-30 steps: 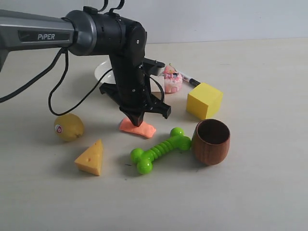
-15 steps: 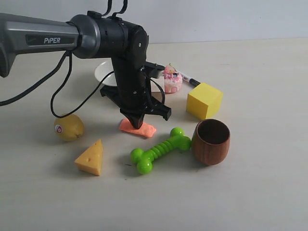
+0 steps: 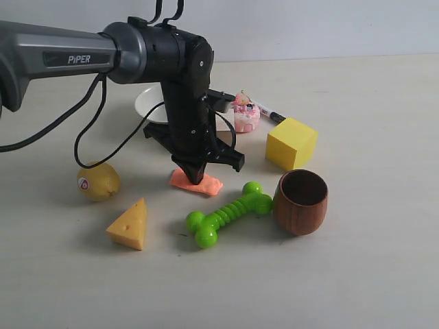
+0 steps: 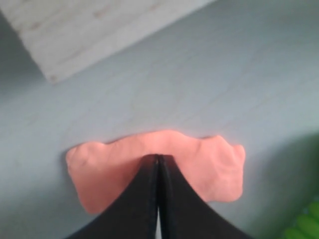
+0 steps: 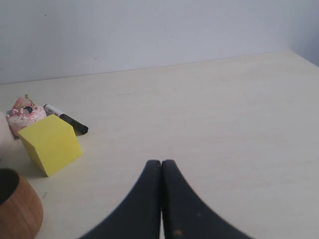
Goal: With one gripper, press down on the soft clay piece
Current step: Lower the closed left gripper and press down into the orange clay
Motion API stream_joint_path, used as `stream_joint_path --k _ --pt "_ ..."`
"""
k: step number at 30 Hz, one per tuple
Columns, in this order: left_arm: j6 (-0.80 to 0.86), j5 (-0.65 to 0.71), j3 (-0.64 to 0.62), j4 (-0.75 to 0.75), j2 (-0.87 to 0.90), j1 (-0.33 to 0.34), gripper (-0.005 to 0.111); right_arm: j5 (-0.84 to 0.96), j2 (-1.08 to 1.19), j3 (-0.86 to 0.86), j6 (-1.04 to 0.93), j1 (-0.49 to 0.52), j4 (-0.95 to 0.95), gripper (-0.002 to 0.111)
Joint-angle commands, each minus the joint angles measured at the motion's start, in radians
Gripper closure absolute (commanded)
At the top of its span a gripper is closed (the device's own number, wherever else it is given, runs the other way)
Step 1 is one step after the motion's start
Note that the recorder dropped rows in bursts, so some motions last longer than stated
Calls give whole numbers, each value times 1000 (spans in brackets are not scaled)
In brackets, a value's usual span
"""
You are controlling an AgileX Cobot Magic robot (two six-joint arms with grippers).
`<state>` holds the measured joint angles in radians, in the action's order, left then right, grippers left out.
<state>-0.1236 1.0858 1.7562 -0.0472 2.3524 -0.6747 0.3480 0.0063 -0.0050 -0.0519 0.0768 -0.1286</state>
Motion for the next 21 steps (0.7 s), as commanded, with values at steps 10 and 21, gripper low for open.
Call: stream_joint_path --k 10,21 --pt "-11 34 -35 4 129 -5 107 -3 -6 5 1 4 0 108" --pt "-11 45 -35 6 128 -5 107 -3 -6 5 1 4 0 108"
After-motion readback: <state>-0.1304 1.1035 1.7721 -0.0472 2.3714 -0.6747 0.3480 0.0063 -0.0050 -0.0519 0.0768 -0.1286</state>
